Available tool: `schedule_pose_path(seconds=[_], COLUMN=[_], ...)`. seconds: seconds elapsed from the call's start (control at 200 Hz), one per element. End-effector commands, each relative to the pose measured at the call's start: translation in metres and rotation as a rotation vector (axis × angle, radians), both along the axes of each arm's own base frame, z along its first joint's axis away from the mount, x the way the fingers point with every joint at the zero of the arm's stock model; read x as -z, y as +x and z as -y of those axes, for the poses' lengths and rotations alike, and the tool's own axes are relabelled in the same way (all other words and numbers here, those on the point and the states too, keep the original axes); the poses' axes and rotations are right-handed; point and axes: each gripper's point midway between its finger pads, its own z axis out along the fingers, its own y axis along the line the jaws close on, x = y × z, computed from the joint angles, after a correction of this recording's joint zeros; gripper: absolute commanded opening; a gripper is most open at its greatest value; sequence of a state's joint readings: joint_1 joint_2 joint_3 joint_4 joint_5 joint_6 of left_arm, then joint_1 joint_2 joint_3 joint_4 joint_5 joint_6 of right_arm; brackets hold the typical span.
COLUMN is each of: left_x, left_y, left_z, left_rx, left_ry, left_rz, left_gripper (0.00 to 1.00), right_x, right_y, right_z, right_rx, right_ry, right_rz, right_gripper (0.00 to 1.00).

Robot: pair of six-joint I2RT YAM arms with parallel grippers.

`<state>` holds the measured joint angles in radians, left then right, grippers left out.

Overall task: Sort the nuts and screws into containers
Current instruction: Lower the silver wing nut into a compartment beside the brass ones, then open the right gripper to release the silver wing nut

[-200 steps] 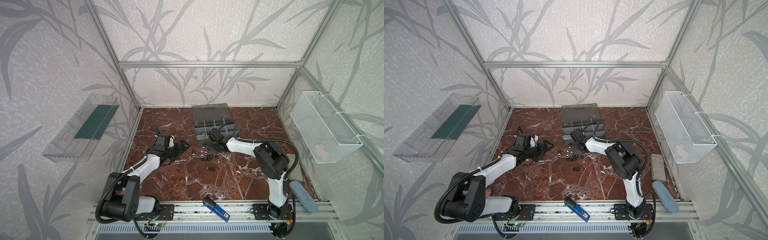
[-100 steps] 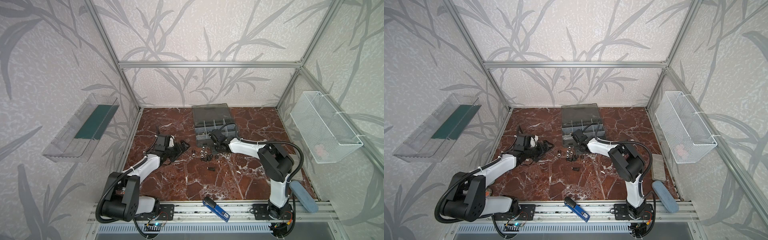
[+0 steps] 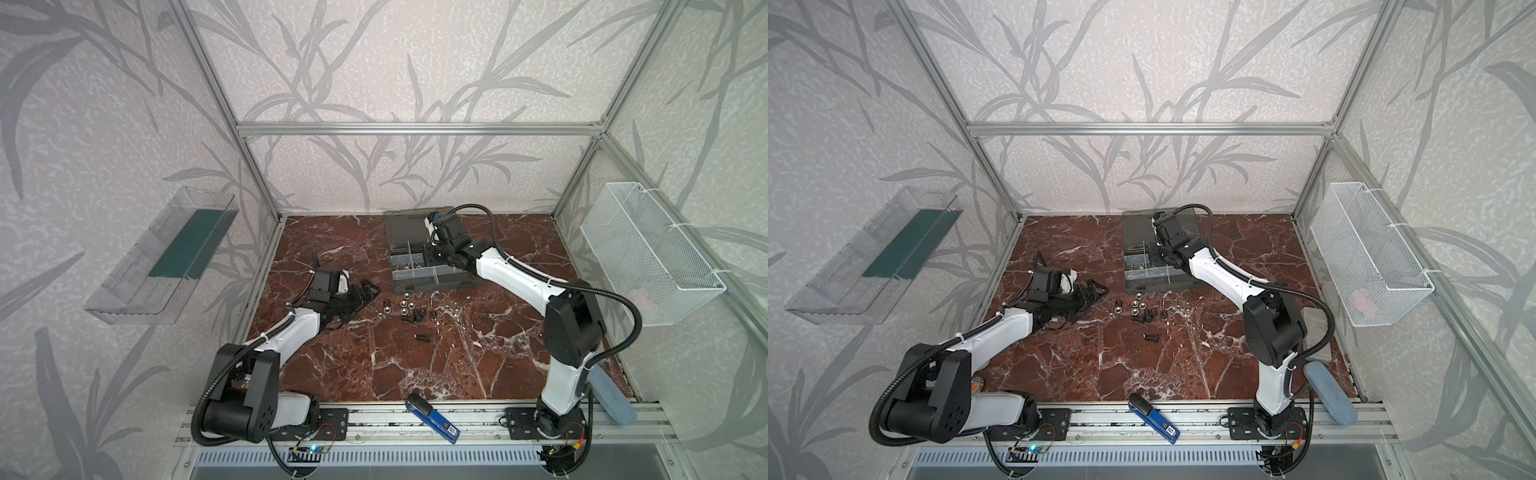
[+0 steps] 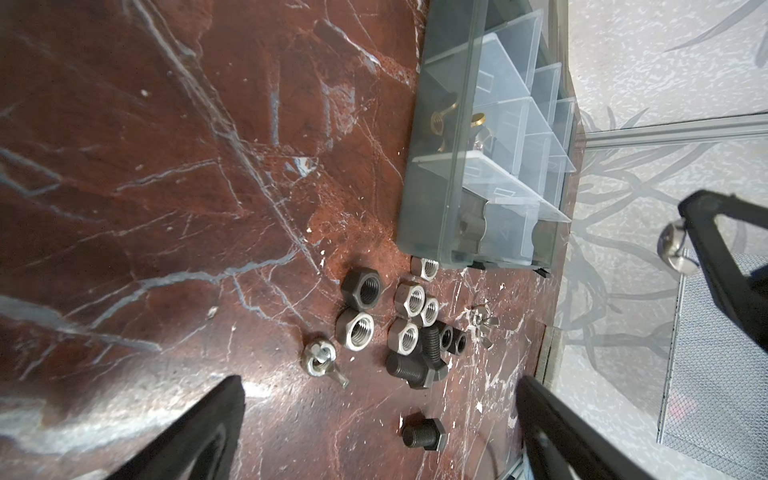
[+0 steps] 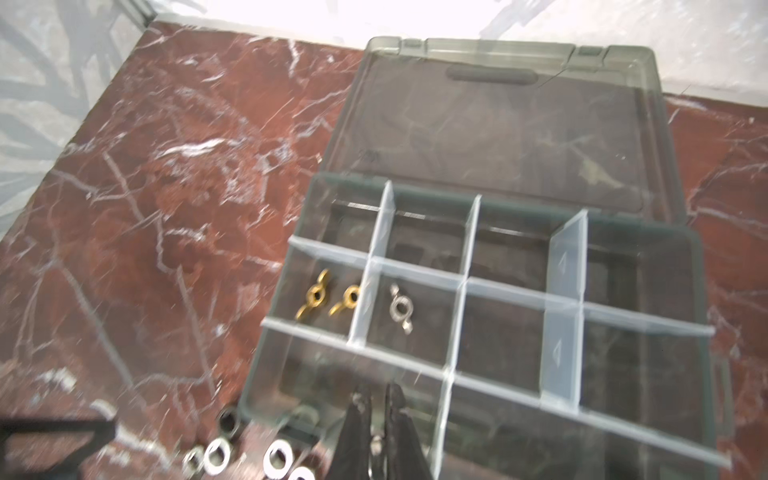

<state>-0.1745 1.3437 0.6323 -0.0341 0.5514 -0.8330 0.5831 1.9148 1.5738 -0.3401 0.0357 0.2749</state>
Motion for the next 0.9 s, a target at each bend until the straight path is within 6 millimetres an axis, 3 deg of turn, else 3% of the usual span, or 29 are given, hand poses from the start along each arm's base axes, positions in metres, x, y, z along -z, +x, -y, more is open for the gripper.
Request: schedule_pose_path(seconds=[0.0, 0.26, 0.895], left_x=[-0.003, -0.001, -0.003], left_y=[0.0, 0.001, 0.001], left_z=[0.0, 0.0, -0.002], left_rx=[-0.006, -0.016, -0.03], left_ry=[-0.012, -0.019, -0.017], left_rz=[0.01, 0.006, 0.009], left_gripper=[0.99, 1.0, 1.0], right_x=[0.027, 0.05, 0.087], right_y=[0.013, 0.039, 0.049], right_z=[-0.003, -0.008, -0.005], right_rx=[-0.021, -0.02, -0.021], right_ry=[-0.034, -0.059, -0.113], right_rz=[-0.053, -0.086, -0.127], right_gripper=[0.0, 0.0, 0.0])
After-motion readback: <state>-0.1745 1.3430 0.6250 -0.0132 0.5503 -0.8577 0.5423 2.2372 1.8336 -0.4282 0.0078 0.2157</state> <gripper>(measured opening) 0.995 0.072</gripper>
